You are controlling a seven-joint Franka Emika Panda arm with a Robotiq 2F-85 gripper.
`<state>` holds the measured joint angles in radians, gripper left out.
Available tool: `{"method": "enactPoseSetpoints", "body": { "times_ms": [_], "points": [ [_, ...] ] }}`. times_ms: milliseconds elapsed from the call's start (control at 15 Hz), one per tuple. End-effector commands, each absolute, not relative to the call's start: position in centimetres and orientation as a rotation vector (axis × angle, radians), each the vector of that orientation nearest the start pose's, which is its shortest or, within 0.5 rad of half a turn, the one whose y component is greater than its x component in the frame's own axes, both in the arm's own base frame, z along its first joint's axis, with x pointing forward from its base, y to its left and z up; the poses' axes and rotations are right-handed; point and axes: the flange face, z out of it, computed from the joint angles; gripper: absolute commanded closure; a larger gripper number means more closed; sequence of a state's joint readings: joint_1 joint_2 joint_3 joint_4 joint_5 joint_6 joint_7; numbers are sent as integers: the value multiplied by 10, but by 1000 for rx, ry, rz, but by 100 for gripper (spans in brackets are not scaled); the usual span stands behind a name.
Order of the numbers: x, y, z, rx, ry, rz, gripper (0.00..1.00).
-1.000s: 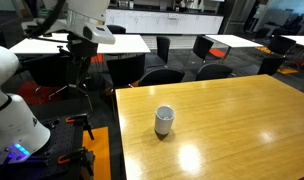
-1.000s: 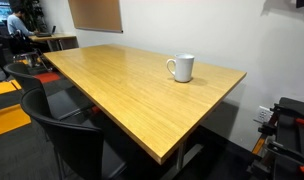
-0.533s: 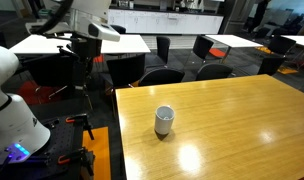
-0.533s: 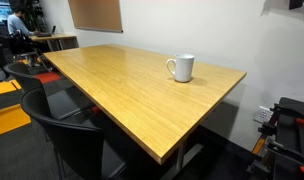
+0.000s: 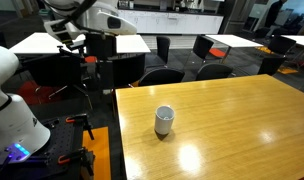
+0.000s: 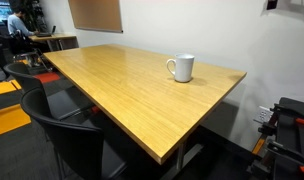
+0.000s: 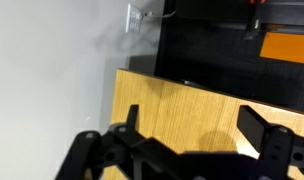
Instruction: Take the marker from the white cup and put it on the table
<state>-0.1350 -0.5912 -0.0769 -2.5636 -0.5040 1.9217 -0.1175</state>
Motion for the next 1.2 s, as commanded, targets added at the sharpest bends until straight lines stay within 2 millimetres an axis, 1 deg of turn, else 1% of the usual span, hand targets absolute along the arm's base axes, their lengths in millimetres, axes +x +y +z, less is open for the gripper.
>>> {"method": "enactPoseSetpoints", "body": {
  "times_ms": [0, 133, 267, 400, 600, 800, 933, 1133],
  "points": [
    [374, -131, 468, -3585, -442, 163, 0],
    [384, -138, 468, -3586, -603, 155, 0],
    [396, -142, 468, -3581, -749, 192, 0],
    [408, -142, 467, -3555, -939, 249, 0],
    [426, -137, 463, -3455, -1196, 281, 0],
    [444, -127, 453, -3345, -1400, 242, 0],
    [453, -121, 443, -3267, -1522, 170, 0],
    [465, -114, 425, -3125, -1643, 76, 0]
  ]
}}
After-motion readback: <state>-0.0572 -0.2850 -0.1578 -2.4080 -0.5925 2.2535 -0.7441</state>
